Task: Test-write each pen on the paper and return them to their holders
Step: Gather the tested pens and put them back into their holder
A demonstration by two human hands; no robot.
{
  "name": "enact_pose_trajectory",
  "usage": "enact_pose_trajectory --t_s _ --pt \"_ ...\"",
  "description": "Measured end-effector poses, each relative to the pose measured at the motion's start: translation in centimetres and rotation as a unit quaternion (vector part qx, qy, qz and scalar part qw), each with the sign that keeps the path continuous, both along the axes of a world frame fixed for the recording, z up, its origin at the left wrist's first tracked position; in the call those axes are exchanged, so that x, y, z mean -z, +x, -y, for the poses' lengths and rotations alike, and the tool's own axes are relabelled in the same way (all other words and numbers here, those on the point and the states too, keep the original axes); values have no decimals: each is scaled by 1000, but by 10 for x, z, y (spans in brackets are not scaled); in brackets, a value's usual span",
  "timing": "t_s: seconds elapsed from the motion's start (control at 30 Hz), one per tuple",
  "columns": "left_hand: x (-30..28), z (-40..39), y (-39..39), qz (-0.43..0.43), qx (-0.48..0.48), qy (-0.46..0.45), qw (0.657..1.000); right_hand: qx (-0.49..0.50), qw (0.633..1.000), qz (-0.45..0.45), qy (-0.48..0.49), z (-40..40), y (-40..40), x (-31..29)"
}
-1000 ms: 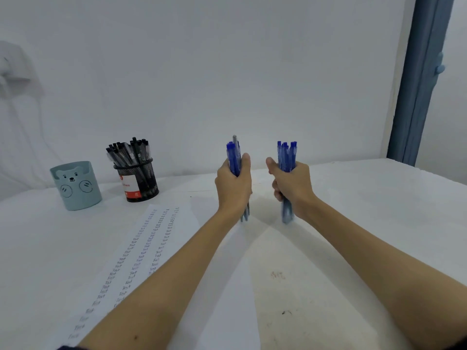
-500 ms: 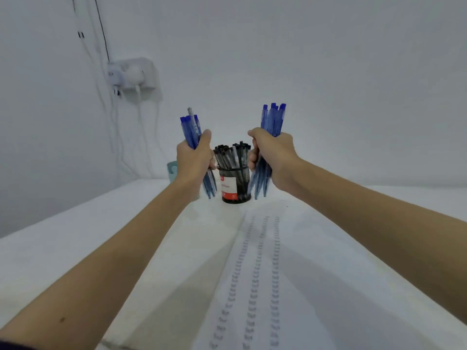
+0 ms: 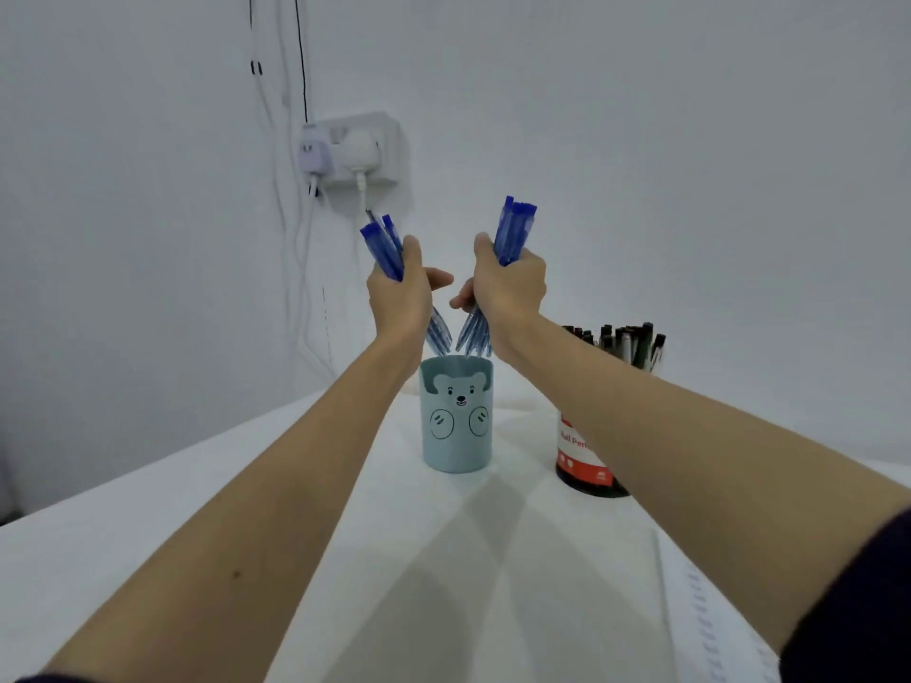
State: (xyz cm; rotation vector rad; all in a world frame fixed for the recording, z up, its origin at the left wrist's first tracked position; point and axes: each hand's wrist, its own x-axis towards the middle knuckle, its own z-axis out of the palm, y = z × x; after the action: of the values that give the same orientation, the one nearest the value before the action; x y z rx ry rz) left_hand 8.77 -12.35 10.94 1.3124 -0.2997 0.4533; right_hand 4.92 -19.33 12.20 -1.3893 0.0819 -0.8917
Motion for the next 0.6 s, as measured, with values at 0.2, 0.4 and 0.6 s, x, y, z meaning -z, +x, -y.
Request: enact_pose_trajectory --t_s 0.2,0.4,0.6 --pt "26 6 24 -18 17 78 997 26 999 -21 2 2 38 25" --pt "45 -3 33 -85 50 149 984 44 993 -100 -35 7 45 36" --pt "50 -6 31 -120 87 122 982 26 992 -123 -31 8 40 42"
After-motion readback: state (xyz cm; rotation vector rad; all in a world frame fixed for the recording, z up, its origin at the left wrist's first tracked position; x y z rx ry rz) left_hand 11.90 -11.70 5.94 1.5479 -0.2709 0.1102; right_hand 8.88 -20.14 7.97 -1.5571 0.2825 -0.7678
